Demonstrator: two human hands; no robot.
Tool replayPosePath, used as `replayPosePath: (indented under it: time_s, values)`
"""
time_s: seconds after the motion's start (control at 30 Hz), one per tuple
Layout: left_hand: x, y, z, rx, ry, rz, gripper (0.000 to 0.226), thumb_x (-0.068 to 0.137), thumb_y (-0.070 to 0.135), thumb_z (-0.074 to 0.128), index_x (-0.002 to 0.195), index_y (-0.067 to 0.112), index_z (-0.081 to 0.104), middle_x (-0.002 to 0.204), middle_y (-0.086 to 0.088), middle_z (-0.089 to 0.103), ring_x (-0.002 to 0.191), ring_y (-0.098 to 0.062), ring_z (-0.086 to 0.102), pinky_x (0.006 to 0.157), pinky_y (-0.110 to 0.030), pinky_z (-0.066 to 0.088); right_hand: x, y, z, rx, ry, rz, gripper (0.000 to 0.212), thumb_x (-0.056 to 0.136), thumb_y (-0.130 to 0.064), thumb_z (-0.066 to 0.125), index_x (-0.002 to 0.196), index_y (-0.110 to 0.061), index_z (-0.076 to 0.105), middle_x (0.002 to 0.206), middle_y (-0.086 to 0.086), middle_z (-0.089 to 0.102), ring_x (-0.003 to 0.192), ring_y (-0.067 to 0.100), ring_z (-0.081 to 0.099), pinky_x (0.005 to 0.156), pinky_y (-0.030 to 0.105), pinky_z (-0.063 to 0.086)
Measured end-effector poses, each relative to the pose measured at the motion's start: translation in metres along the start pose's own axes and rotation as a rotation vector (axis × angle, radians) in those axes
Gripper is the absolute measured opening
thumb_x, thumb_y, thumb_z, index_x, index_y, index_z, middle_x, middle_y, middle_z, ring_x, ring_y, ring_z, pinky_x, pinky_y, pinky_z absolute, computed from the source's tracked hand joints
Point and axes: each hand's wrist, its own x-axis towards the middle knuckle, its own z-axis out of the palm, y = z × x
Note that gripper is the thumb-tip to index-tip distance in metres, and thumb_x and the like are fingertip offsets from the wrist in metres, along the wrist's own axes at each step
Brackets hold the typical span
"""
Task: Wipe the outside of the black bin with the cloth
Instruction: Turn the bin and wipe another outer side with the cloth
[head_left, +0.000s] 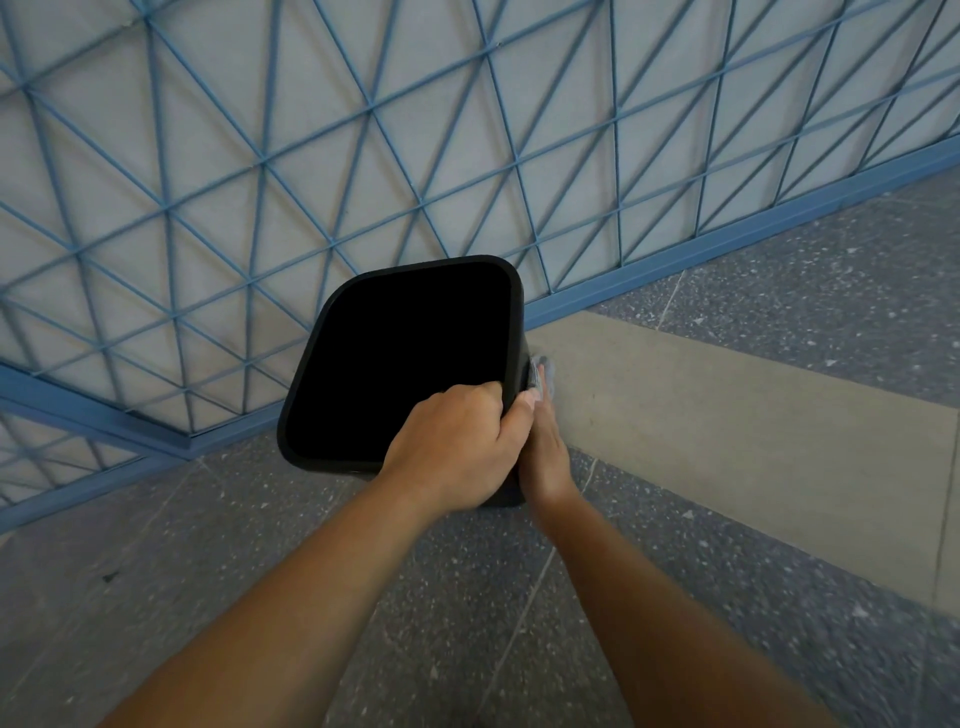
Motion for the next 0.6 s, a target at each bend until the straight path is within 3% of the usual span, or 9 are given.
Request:
replayPosePath:
  time_s: [0.07,0.13,0.23,0.3,0.4,0.47,0.6]
  values:
    - [0.0,0.0,0.0,0.006,0.0,-0.005,0.046,0.102,0.048,0.034,0.069,0.019,0.048,0.065,-0.001,0.054,0.063,-0.021,0.056,0.06,-0.036,0.037,0.012,0.016,-0.013,0.054,0.009,0.167,0.121,0.072,-0.099,0.042,0.166,-0.025,0.031,0.176,0.004,0.027,0.164,0.023,0.022,0.135,0.052,0.019]
    - [0.0,0.0,0.0,0.005,0.006,-0.008,0.046,0.102,0.048,0.035,0.066,0.02,0.044,0.064,0.0,0.052,0.062,-0.02,0.054,0.059,-0.036,0.035,0.019,0.054,-0.02,0.082,-0.003,0.27,0.13,0.062,-0.108,0.045,0.165,-0.03,0.033,0.176,0.001,0.026,0.165,0.023,0.02,0.134,0.055,0.018]
    - [0.0,-0.001,0.001,-0.009,0.006,-0.011,0.046,0.102,0.048,0.035,0.067,0.021,0.045,0.065,0.0,0.054,0.064,-0.021,0.056,0.061,-0.037,0.04,-0.002,0.084,-0.006,0.069,0.008,0.208,0.119,0.066,-0.109,0.04,0.164,-0.042,0.029,0.176,-0.006,0.024,0.165,0.018,0.018,0.134,0.057,0.017]
    - [0.001,-0.001,0.0,-0.014,0.008,-0.01,0.046,0.101,0.049,0.035,0.068,0.02,0.048,0.065,0.0,0.055,0.064,-0.02,0.057,0.061,-0.038,0.043,-0.024,0.048,0.007,0.034,0.05,0.155,0.113,0.07,-0.108,0.033,0.165,-0.045,0.024,0.177,-0.007,0.02,0.166,0.016,0.014,0.134,0.057,0.014]
    - [0.002,-0.003,0.001,-0.031,0.003,-0.003,0.047,0.1,0.05,0.034,0.071,0.019,0.052,0.065,0.0,0.056,0.062,-0.018,0.057,0.061,-0.038,0.046,-0.012,0.005,0.003,0.047,0.037,0.103,0.108,0.079,-0.099,0.033,0.167,-0.039,0.019,0.178,-0.007,0.016,0.166,0.016,0.011,0.136,0.051,0.012]
    - [0.001,-0.002,0.001,-0.024,0.004,0.002,0.047,0.1,0.05,0.034,0.07,0.019,0.051,0.064,0.0,0.054,0.062,-0.02,0.057,0.061,-0.038,0.045,0.006,0.0,-0.007,0.124,0.021,0.128,0.095,0.091,-0.086,0.042,0.168,-0.033,0.023,0.177,-0.003,0.02,0.164,0.018,0.019,0.136,0.049,0.017]
    - [0.001,-0.004,0.001,-0.027,0.008,0.004,0.048,0.101,0.051,0.035,0.066,0.021,0.046,0.061,0.001,0.051,0.061,-0.019,0.055,0.059,-0.036,0.04,0.011,0.037,-0.01,0.227,0.02,0.286,0.138,0.049,-0.109,0.056,0.164,-0.036,0.033,0.175,0.003,0.029,0.162,0.023,0.028,0.133,0.055,0.023]
